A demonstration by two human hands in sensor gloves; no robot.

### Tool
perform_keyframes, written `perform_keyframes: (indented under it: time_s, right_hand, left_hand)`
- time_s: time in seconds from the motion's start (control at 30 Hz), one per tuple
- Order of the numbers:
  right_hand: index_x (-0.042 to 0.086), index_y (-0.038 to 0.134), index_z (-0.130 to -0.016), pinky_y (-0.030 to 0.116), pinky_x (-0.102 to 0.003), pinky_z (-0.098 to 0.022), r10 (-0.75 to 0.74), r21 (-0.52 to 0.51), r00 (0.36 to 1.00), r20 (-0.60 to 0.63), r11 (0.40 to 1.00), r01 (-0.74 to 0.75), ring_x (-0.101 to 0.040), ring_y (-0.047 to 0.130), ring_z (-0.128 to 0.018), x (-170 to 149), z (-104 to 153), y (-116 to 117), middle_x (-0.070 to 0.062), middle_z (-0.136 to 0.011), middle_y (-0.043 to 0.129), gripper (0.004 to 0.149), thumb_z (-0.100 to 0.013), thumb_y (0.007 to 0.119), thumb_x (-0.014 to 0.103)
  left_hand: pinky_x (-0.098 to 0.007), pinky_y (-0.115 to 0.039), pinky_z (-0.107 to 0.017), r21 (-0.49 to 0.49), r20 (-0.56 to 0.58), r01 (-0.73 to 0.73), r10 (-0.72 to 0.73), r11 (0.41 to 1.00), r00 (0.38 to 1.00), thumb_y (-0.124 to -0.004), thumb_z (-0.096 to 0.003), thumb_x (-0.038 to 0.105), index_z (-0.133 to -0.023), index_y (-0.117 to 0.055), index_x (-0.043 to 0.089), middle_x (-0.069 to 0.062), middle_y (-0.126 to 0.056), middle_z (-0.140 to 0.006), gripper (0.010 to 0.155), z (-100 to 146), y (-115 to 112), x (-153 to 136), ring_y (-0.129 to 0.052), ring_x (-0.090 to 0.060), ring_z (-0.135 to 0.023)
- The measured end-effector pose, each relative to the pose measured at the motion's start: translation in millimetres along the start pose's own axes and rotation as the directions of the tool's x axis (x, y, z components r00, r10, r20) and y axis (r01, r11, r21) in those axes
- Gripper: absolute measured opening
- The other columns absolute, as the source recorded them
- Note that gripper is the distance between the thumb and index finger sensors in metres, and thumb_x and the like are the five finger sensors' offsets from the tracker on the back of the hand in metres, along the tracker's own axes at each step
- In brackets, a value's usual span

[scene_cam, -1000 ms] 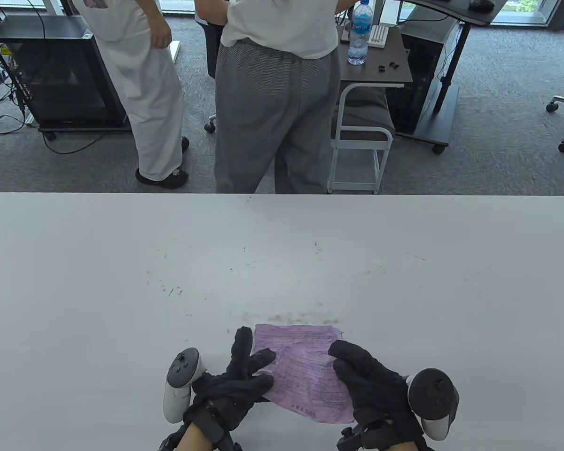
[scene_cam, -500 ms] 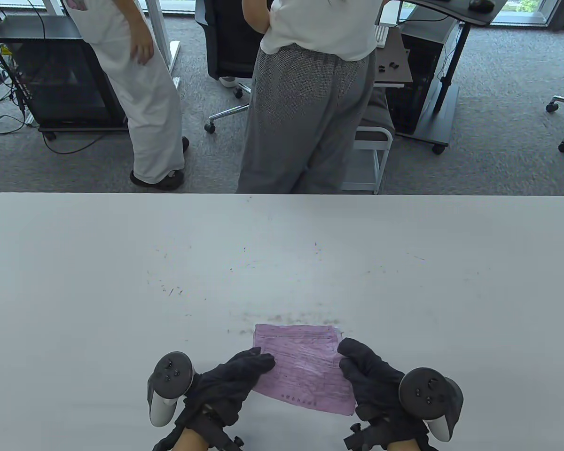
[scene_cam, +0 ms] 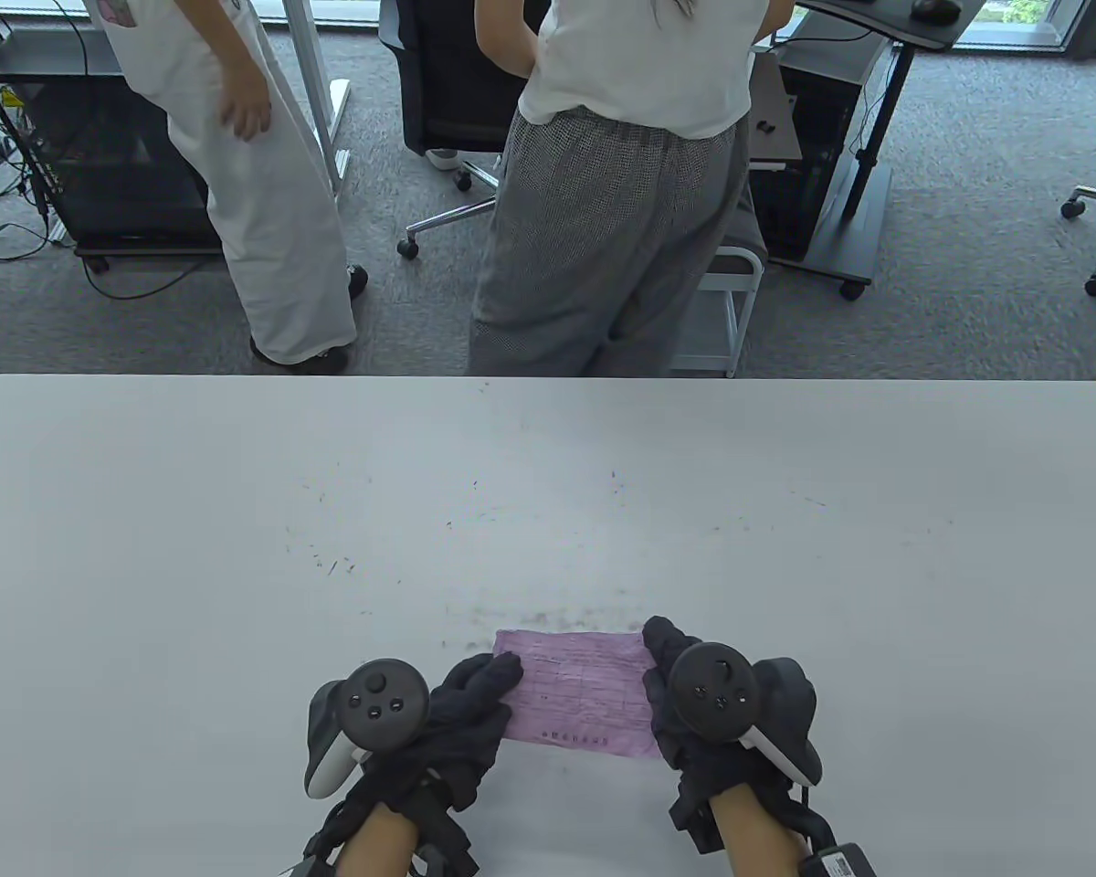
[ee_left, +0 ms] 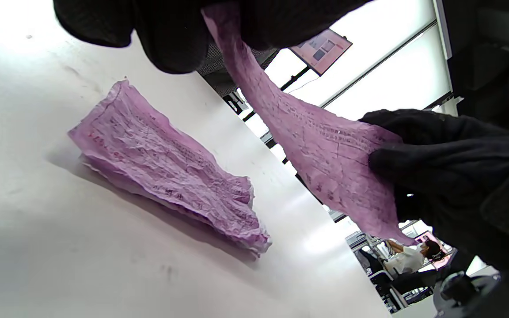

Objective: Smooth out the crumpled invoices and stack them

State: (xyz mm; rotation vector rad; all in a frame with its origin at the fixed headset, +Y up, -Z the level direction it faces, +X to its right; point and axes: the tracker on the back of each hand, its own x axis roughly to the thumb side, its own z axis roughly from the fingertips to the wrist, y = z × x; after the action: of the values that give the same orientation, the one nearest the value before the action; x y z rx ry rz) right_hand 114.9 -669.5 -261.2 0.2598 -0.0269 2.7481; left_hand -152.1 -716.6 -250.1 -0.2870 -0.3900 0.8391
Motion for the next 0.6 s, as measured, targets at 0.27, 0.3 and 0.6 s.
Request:
perform_keyframes:
  time_s: [0.27,0.3,0.6]
  right_hand:
    - [0.009,0.06,-0.097,0.088,-0.047,-0.039,0.122,0.034,0.992,-0.005,0.992,-0.122,-0.031,0.095,-0.056,-20,-43,42,-0.017,-0.078,0.085,0.054,-0.048,0.081,0.018]
    - [0.008,0.06,-0.097,0.088,-0.047,-0.04,0.106,0.052,0.994,-0.01,0.993,-0.105,-0.031,0.095,-0.056,-23,-46,46,-0.017,-0.078,0.085,0.054,-0.049,0.081,0.018]
    - [0.009,0.06,-0.096,0.088,-0.047,-0.04,0.251,0.167,0.968,0.014,0.954,-0.25,-0.031,0.095,-0.056,-26,-64,86,-0.016,-0.078,0.086,0.053,-0.049,0.081,0.018]
  left_hand:
    - [-0.065,-0.061,-0.064,-0.053,-0.044,0.254,-0.257,0.966,0.965,-0.068,-0.0607,0.029,-0.109,-0.058,0.006,-0.019,-0.045,-0.111,0.055,-40,-12,-8,-0.064,-0.051,-0.093]
    - [-0.065,-0.06,-0.064,-0.06,-0.058,0.263,-0.266,0.963,0.962,-0.069,-0.0606,0.029,-0.109,-0.058,0.006,-0.019,-0.045,-0.11,0.055,-42,-14,-11,-0.064,-0.052,-0.093]
    - [-0.068,-0.051,-0.066,-0.136,-0.116,0.388,-0.404,0.911,0.908,-0.069,-0.0602,0.027,-0.109,-0.059,0.005,-0.019,-0.044,-0.11,0.054,-52,-36,-33,-0.048,-0.057,-0.096]
